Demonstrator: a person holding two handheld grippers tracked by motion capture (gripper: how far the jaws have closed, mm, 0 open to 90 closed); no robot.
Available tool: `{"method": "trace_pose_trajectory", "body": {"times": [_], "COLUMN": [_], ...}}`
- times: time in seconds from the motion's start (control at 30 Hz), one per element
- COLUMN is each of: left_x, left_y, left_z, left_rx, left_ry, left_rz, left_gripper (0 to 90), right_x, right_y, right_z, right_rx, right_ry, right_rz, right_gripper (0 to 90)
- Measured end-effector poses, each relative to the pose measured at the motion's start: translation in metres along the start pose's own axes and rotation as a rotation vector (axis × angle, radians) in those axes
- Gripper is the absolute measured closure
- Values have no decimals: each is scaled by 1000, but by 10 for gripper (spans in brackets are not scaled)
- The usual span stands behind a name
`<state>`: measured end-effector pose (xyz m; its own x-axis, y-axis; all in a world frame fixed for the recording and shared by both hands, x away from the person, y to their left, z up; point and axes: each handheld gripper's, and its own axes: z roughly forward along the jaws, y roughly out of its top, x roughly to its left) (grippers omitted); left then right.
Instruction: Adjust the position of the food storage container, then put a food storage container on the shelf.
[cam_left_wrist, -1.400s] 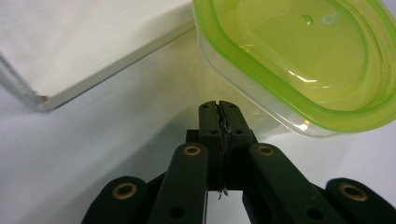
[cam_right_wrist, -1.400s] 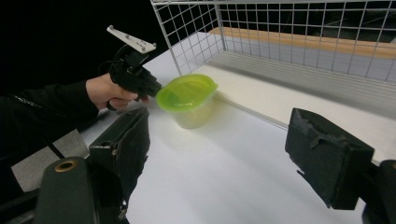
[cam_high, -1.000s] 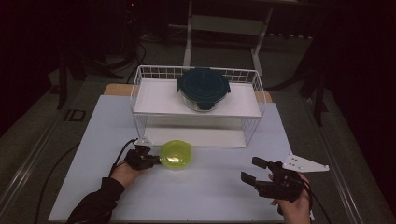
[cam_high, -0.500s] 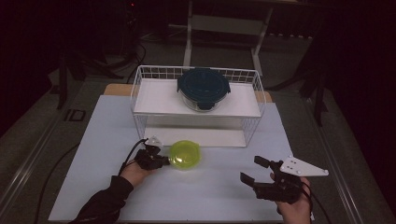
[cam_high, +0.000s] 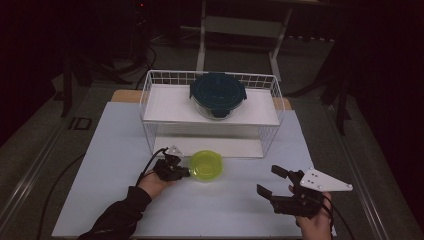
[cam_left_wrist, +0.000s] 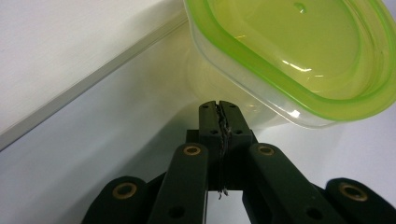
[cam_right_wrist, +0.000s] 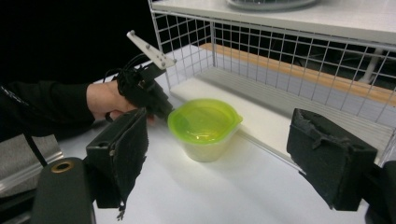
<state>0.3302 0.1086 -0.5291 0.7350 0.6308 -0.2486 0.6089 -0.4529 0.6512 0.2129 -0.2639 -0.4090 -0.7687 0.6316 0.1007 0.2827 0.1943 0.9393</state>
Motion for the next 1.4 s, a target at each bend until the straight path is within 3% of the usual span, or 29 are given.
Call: {"method": "trace_pose_trajectory", "body": {"times": [0.1, 0.2, 0.53, 0.73, 0.83, 0.97, 1.03, 1.1, 1.2, 1.4], "left_x": [-3, -4, -3, 3, 1, -4, -9, -14, -20, -23], "left_y": [3, 5, 9, 5, 2, 0, 0, 3, 9, 21], "left_z": [5, 8, 10, -13, -29, -52, -63, -74, -86, -92], "left_rx": [0, -5, 3, -14, -33, -91, -116, -144, -186, -229], "left_ry": [-5, -13, -22, -4, -8, -74, -101, -112, -126, -134], "left_rz": [3, 2, -8, -28, -26, -51, -40, -27, -48, -74], "left_gripper": [880, 880, 879, 848, 733, 519, 439, 420, 409, 402], "right_x": [1, 0, 0, 1, 2, 2, 2, 1, 1, 0], "right_y": [-1, -2, -5, -4, -3, -3, -3, -3, 0, 6], "right_z": [1, 3, 5, 4, 4, 5, 6, 9, 14, 23], "right_rx": [19, 33, 47, 37, 28, 32, 52, 67, 71, 68], "right_ry": [-13, -7, -22, -20, -19, -30, -44, -55, -56, -53], "right_rz": [-3, 26, 20, 0, -19, -15, -3, -3, 30, 32], "right_gripper": [171, 164, 152, 141, 139, 138, 133, 125, 123, 123]}}
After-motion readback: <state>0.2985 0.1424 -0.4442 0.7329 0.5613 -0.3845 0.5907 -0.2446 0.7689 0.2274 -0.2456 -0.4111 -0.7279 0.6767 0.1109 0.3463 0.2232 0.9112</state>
